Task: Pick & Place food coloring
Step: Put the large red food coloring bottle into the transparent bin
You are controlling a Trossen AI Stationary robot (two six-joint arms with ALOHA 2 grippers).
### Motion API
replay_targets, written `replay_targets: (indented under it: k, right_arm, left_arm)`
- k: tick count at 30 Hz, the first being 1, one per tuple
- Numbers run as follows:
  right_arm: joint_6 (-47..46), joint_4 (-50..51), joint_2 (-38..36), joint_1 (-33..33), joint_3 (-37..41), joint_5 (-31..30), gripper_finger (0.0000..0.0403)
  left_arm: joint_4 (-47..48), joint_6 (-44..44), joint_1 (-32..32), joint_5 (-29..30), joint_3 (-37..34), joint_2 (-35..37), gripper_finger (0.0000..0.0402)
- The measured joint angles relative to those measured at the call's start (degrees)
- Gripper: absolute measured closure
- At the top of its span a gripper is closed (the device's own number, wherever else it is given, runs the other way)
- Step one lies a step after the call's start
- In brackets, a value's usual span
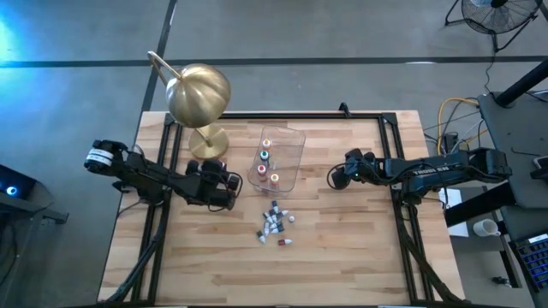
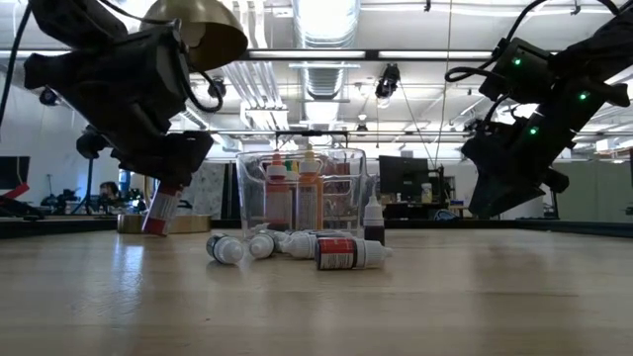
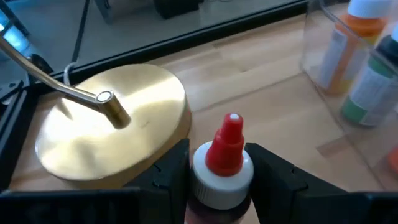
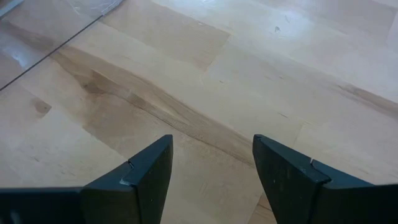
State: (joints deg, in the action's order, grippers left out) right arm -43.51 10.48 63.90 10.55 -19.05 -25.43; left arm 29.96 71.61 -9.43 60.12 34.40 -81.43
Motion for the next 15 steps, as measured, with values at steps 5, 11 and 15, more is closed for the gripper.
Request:
replay_targets:
  k: [5,11,15]
  right_arm:
    - [0.15,0.00,0.00,-0.02,0.00,0.00,0.0188]
    - [0.15,0.01,0.00,-0.01,-0.01,-0.03,0.0188]
    - [0.17,0.01,0.00,-0.01,0.00,-0.05,0.0188]
  left_arm:
    - [2.36,0.62,-0.30,-1.50,1.22,-0.02,0.0280]
    - [12.46,8.30,-0.68,-4.42,3.53,0.03,0.0280]
    - [17.13,11.85,-1.16,-6.18,4.36,0.07,0.0280]
